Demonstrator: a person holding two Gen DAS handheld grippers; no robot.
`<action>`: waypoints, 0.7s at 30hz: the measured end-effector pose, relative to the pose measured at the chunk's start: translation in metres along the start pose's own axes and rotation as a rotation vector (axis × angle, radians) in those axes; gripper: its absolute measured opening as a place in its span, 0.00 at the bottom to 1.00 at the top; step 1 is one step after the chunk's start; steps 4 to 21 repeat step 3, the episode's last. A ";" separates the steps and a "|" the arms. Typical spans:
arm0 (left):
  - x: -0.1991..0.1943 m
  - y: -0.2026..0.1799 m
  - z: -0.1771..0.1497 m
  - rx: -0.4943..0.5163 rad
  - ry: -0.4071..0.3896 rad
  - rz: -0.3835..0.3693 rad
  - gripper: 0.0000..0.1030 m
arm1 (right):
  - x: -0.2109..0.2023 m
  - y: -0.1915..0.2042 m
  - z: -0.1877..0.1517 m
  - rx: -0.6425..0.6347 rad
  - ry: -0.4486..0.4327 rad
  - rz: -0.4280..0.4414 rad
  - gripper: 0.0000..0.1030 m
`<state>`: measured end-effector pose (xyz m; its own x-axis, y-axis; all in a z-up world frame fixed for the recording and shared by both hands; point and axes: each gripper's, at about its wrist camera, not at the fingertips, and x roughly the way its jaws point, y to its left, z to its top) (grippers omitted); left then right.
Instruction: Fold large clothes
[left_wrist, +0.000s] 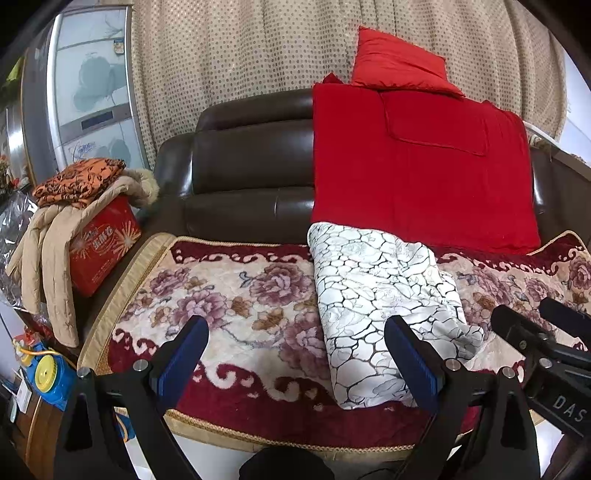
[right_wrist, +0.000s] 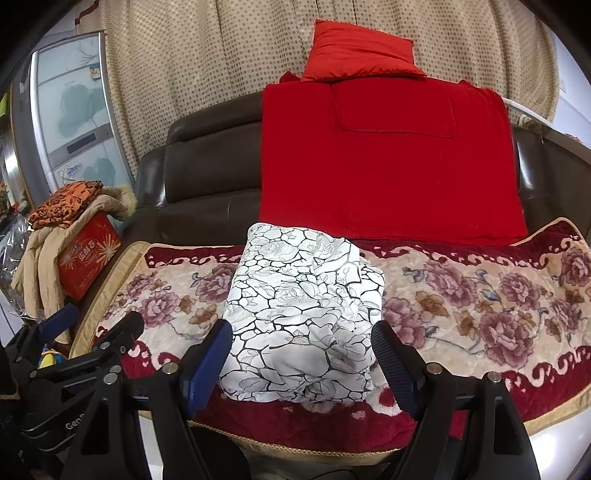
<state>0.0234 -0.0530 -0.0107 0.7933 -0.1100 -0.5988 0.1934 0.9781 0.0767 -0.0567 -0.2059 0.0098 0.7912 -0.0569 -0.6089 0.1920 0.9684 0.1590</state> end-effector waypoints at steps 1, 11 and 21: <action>0.000 -0.001 0.000 0.003 -0.004 0.002 0.93 | 0.002 0.000 0.000 0.000 0.002 0.001 0.78; 0.003 -0.002 0.003 0.001 0.001 -0.003 0.93 | 0.006 -0.002 0.001 0.001 0.005 -0.001 0.78; 0.003 -0.002 0.003 0.001 0.001 -0.003 0.93 | 0.006 -0.002 0.001 0.001 0.005 -0.001 0.78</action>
